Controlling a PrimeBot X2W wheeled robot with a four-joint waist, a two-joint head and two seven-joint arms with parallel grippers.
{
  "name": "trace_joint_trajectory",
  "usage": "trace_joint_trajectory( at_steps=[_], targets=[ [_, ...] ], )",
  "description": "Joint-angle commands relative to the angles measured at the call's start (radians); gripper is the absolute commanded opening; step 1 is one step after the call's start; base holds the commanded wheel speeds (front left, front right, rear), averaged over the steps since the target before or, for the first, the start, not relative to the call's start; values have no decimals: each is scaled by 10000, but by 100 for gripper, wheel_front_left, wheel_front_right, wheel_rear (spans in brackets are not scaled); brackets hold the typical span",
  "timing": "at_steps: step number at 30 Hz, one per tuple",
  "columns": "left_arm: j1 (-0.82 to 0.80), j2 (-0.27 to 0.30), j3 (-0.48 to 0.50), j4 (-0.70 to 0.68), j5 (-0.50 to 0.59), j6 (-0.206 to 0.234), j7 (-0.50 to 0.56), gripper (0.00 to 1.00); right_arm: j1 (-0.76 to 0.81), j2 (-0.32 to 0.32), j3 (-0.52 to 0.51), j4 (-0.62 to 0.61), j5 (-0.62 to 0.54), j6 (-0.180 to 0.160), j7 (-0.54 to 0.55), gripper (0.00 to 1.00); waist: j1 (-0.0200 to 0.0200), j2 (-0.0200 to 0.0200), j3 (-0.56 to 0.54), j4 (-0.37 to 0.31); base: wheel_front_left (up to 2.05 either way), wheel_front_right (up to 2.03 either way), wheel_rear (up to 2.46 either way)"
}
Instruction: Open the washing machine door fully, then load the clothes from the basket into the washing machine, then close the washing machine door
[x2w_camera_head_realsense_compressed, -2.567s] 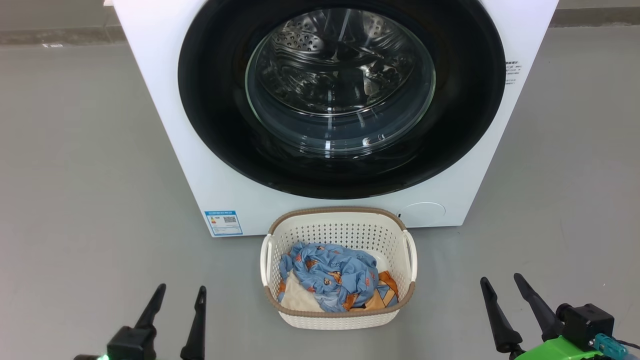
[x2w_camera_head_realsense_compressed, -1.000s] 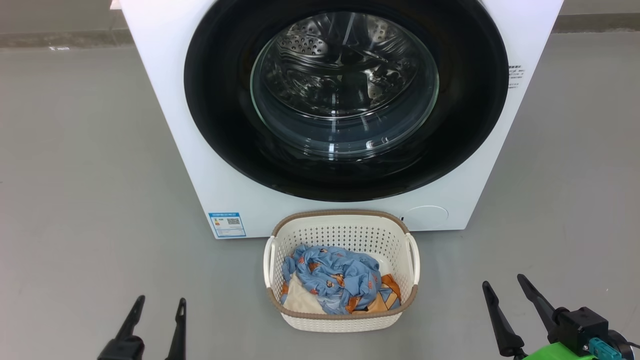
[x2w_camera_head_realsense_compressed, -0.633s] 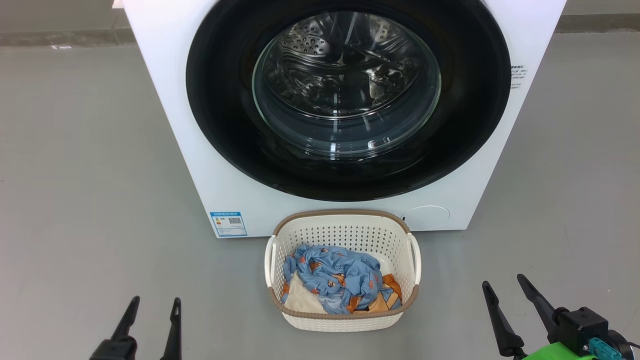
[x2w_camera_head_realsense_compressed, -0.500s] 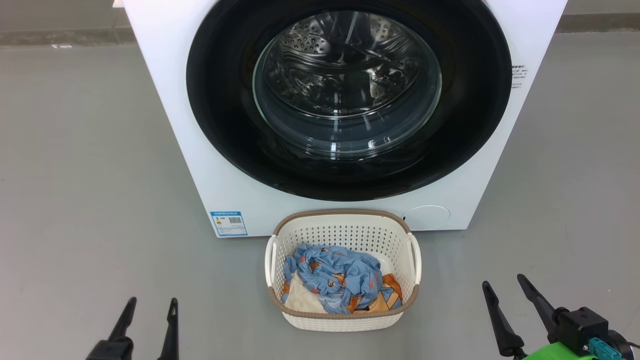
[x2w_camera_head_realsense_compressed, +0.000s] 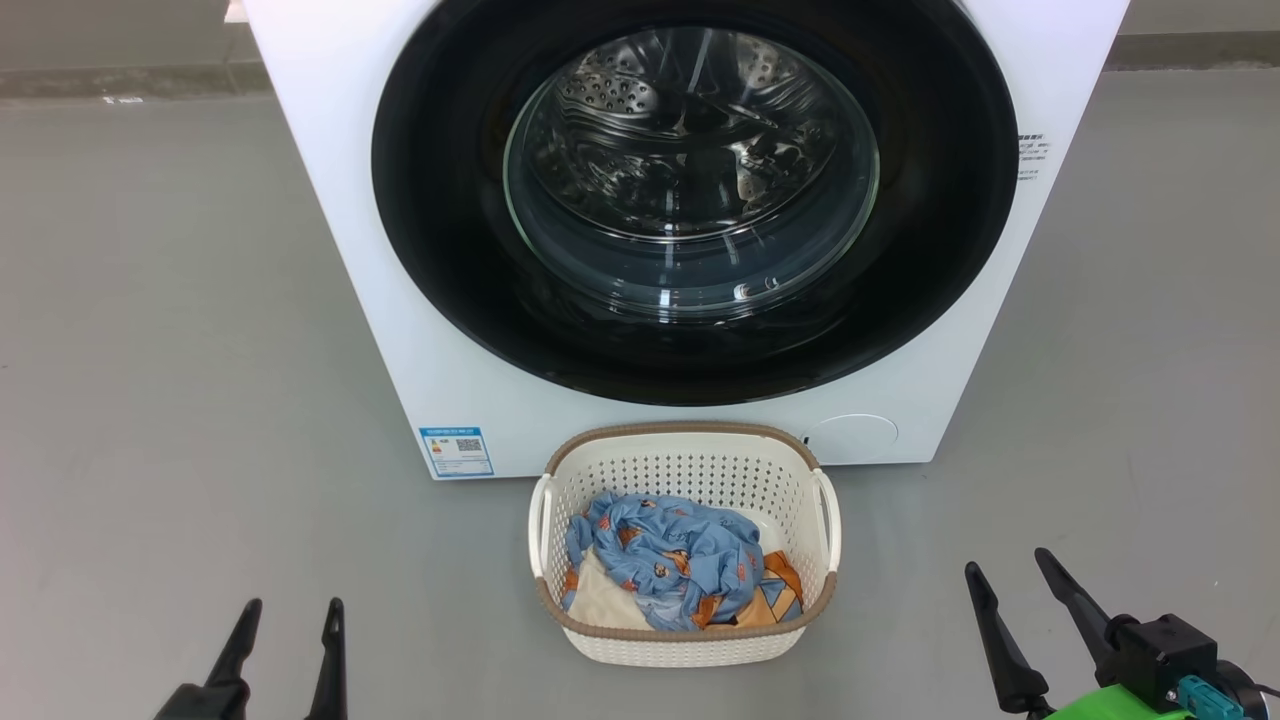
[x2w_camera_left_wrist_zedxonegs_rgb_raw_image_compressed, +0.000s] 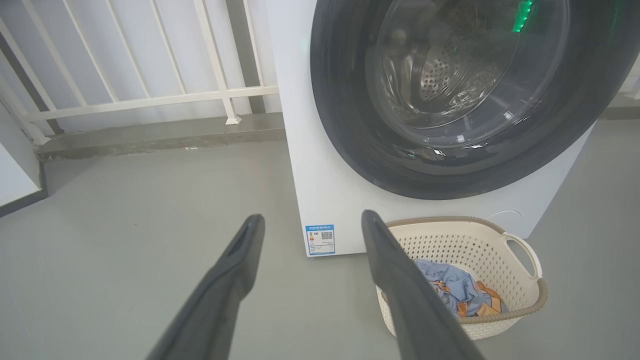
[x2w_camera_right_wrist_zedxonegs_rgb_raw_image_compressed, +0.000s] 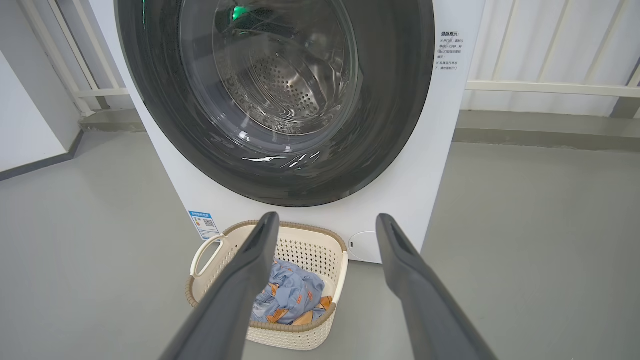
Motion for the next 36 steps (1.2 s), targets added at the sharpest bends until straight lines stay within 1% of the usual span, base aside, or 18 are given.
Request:
trace_joint_trajectory(
  at_steps=[1,14,19,25,36],
  targets=[
    [-208,66,377,-192,-37,-40,-65,100,0,-76,180,-239,-35,16,-120,100,0,0,-1,1,0,0,0],
    [-241,38,428,-143,85,-79,-65,100,-30,-97,161,-236,-24,16,-120,100,0,0,40,-1,0,1,-1],
    [-249,36,385,-159,96,-44,-65,100,-31,-87,175,-237,-18,16,-120,100,0,0,46,-7,23,41,-64],
    [-254,35,353,-201,40,-33,-65,100,-52,-93,196,-226,12,16,-120,100,0,0,69,-23,64,81,-145],
    [-320,34,326,-331,-57,-81,-65,100,-84,-79,204,-203,68,16,-120,100,0,0,93,-44,104,123,-227]
  ],
)
